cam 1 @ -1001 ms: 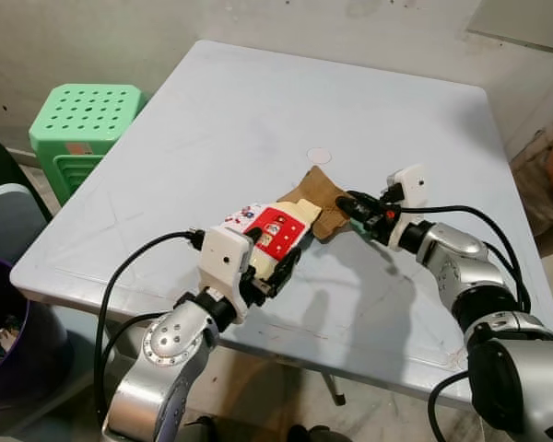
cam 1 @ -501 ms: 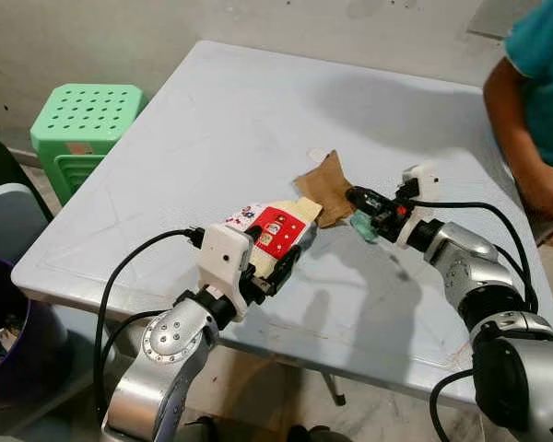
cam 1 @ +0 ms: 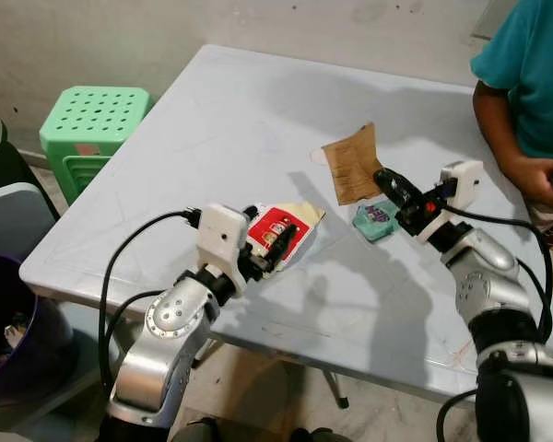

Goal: Picking trash to rubbish bin

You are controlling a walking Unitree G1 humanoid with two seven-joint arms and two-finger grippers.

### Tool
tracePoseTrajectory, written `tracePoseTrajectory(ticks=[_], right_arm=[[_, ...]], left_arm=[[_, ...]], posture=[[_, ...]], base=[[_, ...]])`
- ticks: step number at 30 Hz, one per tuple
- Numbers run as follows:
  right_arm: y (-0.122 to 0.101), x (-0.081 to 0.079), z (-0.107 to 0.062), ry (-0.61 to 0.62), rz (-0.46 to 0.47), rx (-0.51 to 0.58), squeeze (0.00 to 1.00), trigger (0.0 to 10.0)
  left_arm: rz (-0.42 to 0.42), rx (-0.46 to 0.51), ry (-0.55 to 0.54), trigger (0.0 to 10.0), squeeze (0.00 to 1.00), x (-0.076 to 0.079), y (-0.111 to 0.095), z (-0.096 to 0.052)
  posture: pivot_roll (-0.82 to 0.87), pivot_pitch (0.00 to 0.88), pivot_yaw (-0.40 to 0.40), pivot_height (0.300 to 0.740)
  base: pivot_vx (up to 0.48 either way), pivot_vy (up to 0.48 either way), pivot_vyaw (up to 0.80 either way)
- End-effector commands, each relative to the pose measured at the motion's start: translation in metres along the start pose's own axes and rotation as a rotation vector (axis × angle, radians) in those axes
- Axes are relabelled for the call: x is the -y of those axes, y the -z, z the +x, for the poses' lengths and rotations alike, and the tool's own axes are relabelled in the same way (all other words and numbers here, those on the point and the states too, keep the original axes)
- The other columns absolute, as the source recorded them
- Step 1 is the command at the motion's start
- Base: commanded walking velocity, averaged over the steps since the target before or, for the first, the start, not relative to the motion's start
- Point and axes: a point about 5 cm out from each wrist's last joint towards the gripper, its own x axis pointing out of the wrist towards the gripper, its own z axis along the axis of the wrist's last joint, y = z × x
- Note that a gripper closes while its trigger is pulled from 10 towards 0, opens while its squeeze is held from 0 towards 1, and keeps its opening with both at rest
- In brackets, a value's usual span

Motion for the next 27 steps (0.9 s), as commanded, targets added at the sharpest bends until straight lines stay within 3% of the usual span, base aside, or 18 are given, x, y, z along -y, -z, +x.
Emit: tracePoseTrajectory(ticks=[1,7,15,20,27], right_arm=[[-0.013,-0.001,-0.003,0.057,-0.029,0.075,0.00,10.0],[-0.013,-0.020,-0.017,0.172,-0.089,0.119,0.00,10.0],[-0.005,-0.044,-0.037,0.262,-0.150,0.068,0.00,10.0],[0.003,-0.057,-0.047,0.320,-0.163,0.035,0.00,10.0],[0.000,-0.063,-0.052,0.393,-0.177,0.063,0.00,10.0]], left_arm=[[0.025,0.004,-0.041,10.0,0.00,-0.006,0.000,0.002],[0.019,0.015,-0.113,10.0,0.00,-0.017,-0.001,0.008],[-0.008,0.041,-0.205,10.0,0.00,-0.029,0.000,0.010],[0.004,0.033,-0.198,10.0,0.00,-0.036,0.004,0.008],[0.012,0.050,-0.216,10.0,0.00,-0.045,0.001,0.007]], posture=[[0.01,0.094,-0.055,0.740],[0.00,0.087,-0.046,0.740],[-0.01,0.087,-0.028,0.740],[-0.01,0.088,-0.022,0.740],[-0.01,0.092,-0.009,0.740]], base=[[0.000,0.000,0.00],[0.000,0.000,0.00],[0.000,0.000,0.00],[0.000,0.000,0.80],[0.000,0.000,0.80]])
